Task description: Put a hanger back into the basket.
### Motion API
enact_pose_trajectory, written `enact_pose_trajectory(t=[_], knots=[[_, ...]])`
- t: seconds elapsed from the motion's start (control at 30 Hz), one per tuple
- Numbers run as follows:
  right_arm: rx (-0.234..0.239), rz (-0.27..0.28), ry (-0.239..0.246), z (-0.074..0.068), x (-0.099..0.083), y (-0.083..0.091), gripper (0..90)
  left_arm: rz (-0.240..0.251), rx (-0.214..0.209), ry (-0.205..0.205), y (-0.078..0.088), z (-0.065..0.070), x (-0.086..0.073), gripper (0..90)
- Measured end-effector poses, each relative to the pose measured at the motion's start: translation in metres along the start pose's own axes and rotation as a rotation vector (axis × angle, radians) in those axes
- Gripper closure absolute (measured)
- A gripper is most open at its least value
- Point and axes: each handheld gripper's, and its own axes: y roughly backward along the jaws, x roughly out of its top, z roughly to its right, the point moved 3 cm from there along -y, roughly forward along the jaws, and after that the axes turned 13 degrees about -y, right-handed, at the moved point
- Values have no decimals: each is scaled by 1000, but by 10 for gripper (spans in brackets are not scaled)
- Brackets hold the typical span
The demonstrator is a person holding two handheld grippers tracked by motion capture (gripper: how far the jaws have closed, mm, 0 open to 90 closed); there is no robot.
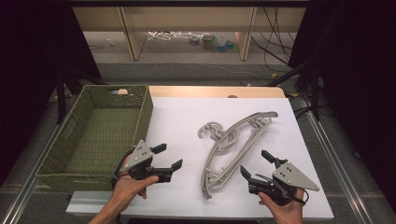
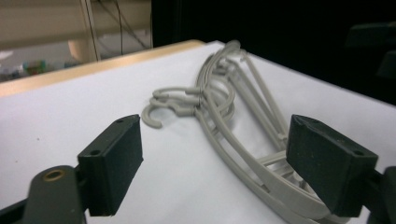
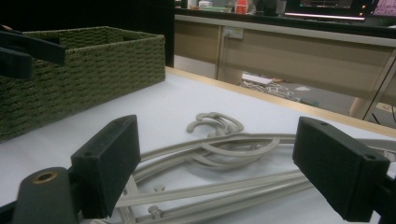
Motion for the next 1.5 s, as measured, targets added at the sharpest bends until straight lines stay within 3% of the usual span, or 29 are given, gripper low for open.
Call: enact_pose_trajectory(t=[0.07, 0.1, 0.13, 0.17, 0.2, 0.27, 0.3, 0.33, 0.43, 0.47, 0.57, 0.73, 0.8, 0.83, 0.93, 1.07, 1.23, 1.37, 1.43, 1.47, 1.5], knots=[[0, -3, 7, 0, 0, 0, 158, -113, -30, -41, -22, 2, 7, 203], [3, -7, 2, 0, -1, 0, 158, -145, -48, -32, -30, 2, 9, 214], [15, 4, -1, -1, -1, -2, 158, -145, -48, -32, -30, 2, 9, 227], [12, -6, -4, -1, -1, -1, 159, -199, -94, -17, -47, 4, 11, 226], [2, -13, 5, 0, -1, 0, 159, -199, -94, -17, -47, 4, 11, 232], [1, -9, 5, 0, -1, 0, 159, -241, -115, -38, -62, 3, 13, 251], [-4, -7, 2, 1, 0, 0, 159, -254, -116, -27, -69, 4, 14, 281], [-4, -7, 1, 1, 0, 0, 159, -273, -141, 18, -80, 5, 16, 283], [-4, -9, -3, 1, 0, 0, 159, -298, -152, 33, -97, 8, 22, 316], [12, -5, -7, 1, 0, 0, 160, -320, -165, 10, -100, 6, 22, 316], [4, -21, -1, 1, 0, 0, 160, -389, -190, 0, -117, 8, 22, 317], [17, -20, -6, 0, 0, -1, 160, -434, -205, 16, -137, 7, 21, 342], [16, -23, -6, 0, 0, -1, 160, -473, -211, 24, -148, 6, 17, 342], [18, -12, -7, 0, 0, -2, 161, -551, -240, 7, -156, 3, 11, 347], [10, -16, 0, 1, 0, -1, 162, -576, -243, 8, -163, 2, 6, 374], [18, -23, -3, 1, 0, -2, 164, -602, -252, 62, -176, 2, 0, 464], [19, -27, 0, 1, 0, -2, 166, -618, -251, 85, -182, 0, -2, 545], [16, -26, 2, 1, 0, -3, 168, -636, -256, 67, -186, -1, 0, 607], [15, -28, 1, 1, 0, -3, 169, -631, -245, 78, -188, 1, 1, 617], [15, -28, 1, 1, 0, -3, 169, -656, -247, 44, -188, 1, 4, 624], [16, -30, 2, 1, 0, -3, 170, -660, -245, 38, -189, 1, 6, 634]])
